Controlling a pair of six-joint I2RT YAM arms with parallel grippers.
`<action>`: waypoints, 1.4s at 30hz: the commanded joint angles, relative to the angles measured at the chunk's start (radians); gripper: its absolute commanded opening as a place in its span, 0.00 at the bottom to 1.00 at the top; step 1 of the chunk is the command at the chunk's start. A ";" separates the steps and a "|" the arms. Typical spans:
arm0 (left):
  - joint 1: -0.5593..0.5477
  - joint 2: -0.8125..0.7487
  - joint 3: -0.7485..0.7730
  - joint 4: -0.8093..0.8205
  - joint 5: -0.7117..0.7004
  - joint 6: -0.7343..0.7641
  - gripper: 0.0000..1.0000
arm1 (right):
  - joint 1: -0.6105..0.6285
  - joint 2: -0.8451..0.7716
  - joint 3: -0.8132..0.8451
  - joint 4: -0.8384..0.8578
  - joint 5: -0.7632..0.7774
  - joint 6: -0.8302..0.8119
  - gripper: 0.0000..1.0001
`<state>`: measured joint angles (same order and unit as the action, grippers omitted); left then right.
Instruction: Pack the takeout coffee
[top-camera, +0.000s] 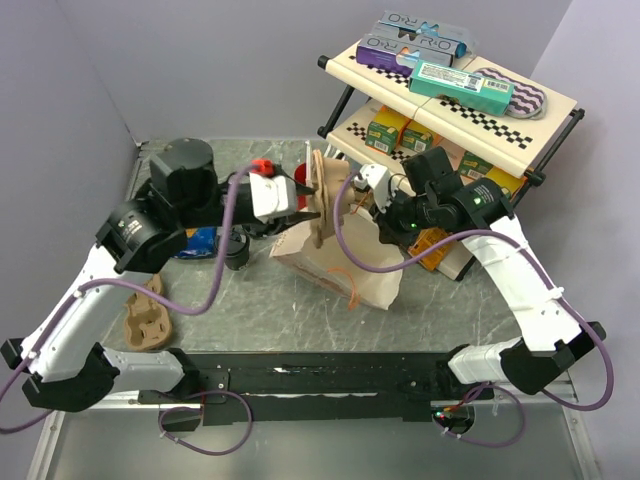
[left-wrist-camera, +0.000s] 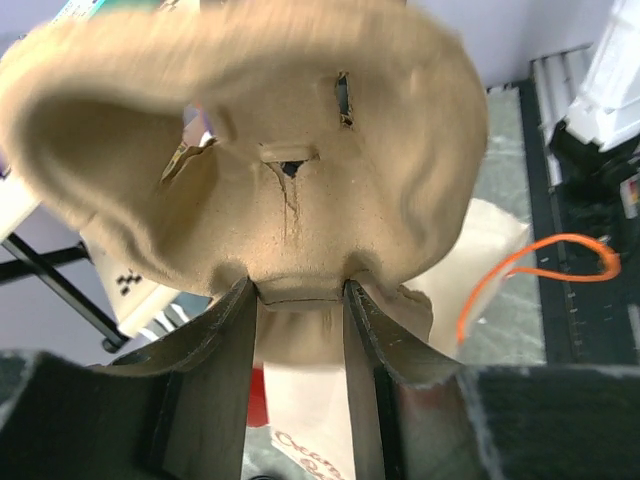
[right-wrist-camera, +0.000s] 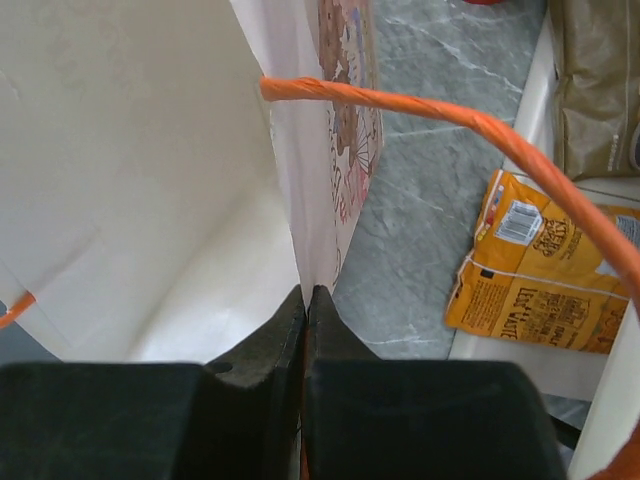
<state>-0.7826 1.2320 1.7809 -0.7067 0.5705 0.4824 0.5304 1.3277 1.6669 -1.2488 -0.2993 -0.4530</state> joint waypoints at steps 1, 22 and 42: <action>-0.095 -0.035 -0.058 0.079 -0.058 0.113 0.01 | 0.003 0.002 0.040 0.031 -0.012 0.077 0.00; -0.116 -0.160 -0.204 0.109 -0.235 0.159 0.01 | -0.020 0.033 0.108 0.035 -0.127 0.051 0.00; -0.346 0.049 -0.098 -0.180 -0.520 0.510 0.01 | 0.000 0.038 0.120 0.031 0.002 0.073 0.00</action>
<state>-1.0702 1.2343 1.6138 -0.8124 0.1535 0.9253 0.5148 1.3842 1.7580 -1.2304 -0.3580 -0.4084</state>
